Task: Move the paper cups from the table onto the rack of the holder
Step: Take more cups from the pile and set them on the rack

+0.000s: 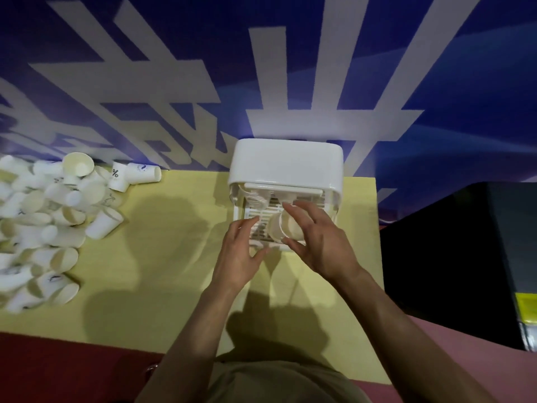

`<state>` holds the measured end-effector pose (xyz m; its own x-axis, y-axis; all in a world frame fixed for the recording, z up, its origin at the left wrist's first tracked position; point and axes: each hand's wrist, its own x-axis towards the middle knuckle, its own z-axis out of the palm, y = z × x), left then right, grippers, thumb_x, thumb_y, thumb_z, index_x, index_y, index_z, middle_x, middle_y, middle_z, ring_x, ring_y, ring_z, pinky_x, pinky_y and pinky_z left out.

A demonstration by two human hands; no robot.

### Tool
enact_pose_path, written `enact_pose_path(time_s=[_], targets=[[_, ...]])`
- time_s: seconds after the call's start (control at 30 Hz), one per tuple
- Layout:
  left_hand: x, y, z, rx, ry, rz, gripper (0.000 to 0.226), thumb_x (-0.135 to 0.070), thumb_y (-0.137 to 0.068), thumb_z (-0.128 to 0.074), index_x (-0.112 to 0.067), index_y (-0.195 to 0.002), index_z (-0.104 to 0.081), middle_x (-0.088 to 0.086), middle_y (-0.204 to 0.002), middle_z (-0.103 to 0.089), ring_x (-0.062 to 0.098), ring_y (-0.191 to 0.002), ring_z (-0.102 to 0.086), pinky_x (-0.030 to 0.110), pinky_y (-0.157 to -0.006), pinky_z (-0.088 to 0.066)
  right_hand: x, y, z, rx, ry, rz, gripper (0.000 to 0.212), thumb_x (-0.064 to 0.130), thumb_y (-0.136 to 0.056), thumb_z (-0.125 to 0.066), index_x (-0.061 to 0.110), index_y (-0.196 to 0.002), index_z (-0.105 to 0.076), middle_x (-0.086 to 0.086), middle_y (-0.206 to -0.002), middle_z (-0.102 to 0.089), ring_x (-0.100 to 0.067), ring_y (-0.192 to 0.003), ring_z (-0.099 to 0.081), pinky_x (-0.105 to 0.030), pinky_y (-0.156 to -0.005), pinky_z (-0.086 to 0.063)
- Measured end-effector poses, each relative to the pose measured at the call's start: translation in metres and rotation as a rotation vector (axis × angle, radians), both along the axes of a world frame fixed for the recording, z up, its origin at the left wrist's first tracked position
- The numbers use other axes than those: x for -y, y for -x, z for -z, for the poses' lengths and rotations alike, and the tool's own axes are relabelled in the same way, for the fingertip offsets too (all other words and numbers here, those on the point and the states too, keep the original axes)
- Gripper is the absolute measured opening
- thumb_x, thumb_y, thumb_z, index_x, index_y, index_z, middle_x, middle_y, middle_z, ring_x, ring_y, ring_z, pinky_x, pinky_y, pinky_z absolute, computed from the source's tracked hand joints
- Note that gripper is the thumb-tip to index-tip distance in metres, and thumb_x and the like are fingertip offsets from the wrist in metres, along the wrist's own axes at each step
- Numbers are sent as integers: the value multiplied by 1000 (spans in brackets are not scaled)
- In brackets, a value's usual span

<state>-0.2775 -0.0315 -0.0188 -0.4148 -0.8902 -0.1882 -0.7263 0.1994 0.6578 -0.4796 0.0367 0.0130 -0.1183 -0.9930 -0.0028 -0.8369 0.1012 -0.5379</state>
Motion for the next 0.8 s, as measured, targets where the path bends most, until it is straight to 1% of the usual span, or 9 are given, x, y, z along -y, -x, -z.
enact_pose_path(time_s=[0.1, 0.2, 0.37, 0.43, 0.47, 0.53, 0.6, 0.7, 0.8], targets=[[-7, -15, -7, 9, -16, -16, 67, -34, -86, -79, -30, -145, -47, -5, -141, -45, 16, -131, -46, 37, -107, -46, 16, -7, 14, -79, -76, -67, 70, 39, -92, -72, 27, -154, -41, -1, -153, -45, -26, -131, -53, -40, -87, -56], [-15, -31, -9, -4, -19, -29, 66, -33, -87, -78, -31, -145, -46, -7, -140, -44, 15, -130, -47, 33, -108, -44, 29, -14, 30, -100, -187, -77, 71, 42, -93, -71, 27, -155, -39, 1, -156, -42, -25, -135, -50, -40, -97, -52], [-27, -61, -10, 15, -28, -43, 65, -36, -88, -76, -35, -145, -45, -9, -139, -43, 13, -127, -48, 31, -109, -42, 41, -26, 43, -112, -293, -61, 71, 47, -94, -68, 29, -156, -38, 5, -160, -38, -22, -136, -51, -40, -96, -51], [-30, -73, -10, 15, -30, -52, 65, -37, -88, -76, -37, -144, -44, -10, -138, -43, 13, -126, -50, 31, -108, -43, 39, -28, 45, -101, -288, -56, 72, 47, -93, -69, 27, -156, -38, 3, -160, -38, -23, -138, -50, -41, -98, -51], [-30, -79, -10, 12, -35, -61, 65, -36, -88, -76, -38, -144, -44, -10, -139, -43, 13, -125, -51, 32, -107, -44, 37, -29, 46, -100, -287, -54, 75, 46, -93, -70, 25, -156, -37, 0, -161, -38, -24, -140, -47, -41, -101, -50], [-31, -90, -11, -1, -50, -84, 65, -36, -88, -76, -39, -144, -43, -10, -140, -43, 15, -125, -53, 37, -107, -47, 31, -32, 45, -94, -279, -33, 81, 45, -91, -73, 21, -158, -35, -5, -163, -35, -27, -148, -37, -44, -112, -43], [-29, -100, -11, -7, -60, -111, 66, -35, -88, -76, -39, -145, -43, -9, -141, -43, 18, -126, -53, 41, -106, -48, 24, -37, 42, -80, -238, -12, 82, 43, -89, -75, 18, -157, -37, -10, -163, -35, -30, -152, -31, -48, -117, -37], [-21, -117, -10, -4, -75, -130, 66, -34, -88, -76, -36, -146, -44, -7, -141, -43, 18, -129, -51, 42, -107, -48, 17, -56, 33, -65, -130, -35, 72, 40, -90, -75, 11, -150, -48, -15, -157, -44, -38, -150, -34, -53, -119, -34], [-7, -142, -8, 3, -87, -139, 64, -34, -89, -76, -34, -146, -46, -8, -141, -43, 16, -130, -48, 40, -107, -47, 20, -96, 23, -71, -48, -72, 67, 39, -88, -78, 10, -144, -56, -16, -148, -53, -41, -144, -39, -54, -119, -35]])
